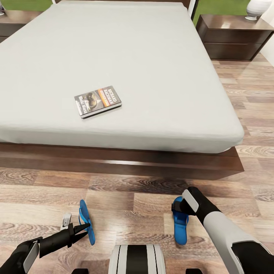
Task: In the bedroom, move the book from the bed onto either nightstand, and place the two sandals side by side next to the bed.
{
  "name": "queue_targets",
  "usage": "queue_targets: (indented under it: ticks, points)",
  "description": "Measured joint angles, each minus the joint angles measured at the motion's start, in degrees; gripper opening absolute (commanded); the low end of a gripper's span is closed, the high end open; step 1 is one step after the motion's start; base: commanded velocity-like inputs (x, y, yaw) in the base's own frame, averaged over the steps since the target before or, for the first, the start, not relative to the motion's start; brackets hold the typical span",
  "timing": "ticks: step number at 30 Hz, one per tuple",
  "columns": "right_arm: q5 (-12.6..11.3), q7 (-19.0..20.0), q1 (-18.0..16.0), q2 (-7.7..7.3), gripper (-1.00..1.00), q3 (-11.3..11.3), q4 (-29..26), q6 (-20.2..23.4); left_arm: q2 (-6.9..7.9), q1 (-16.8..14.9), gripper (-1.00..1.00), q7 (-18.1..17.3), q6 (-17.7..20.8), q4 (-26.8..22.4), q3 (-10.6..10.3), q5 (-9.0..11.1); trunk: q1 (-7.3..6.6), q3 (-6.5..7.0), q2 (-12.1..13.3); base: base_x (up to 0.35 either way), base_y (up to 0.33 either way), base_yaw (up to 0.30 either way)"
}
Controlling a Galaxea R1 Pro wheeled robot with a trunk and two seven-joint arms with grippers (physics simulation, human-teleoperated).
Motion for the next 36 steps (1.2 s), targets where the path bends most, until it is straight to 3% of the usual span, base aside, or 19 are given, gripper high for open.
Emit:
queue_targets:
  ticks: [5,6,36]
  points:
    - [0.0,-0.04,-0.35,-0.07,-1.0,0.0,0.0,0.0,0.0,0.0,-1.0,0.01,0.02,0.0,0.0,0.01,0.0,0.0,0.0,0.0,0.0,0.0]
    - [-0.01,-0.04,-0.39,-0.07,1.0,0.0,0.0,0.0,0.0,0.0,-1.0,0.01,0.02,0.0,0.0,0.01,0.0,0.0,0.0,0.0,0.0,0.0]
    - [-0.04,-0.05,-0.52,-0.02,1.0,0.0,0.0,0.0,0.09,0.0,-1.0,0.09,0.01,0.0,0.0,0.09,0.0,0.0,0.0,0.0,0.0,0.0]
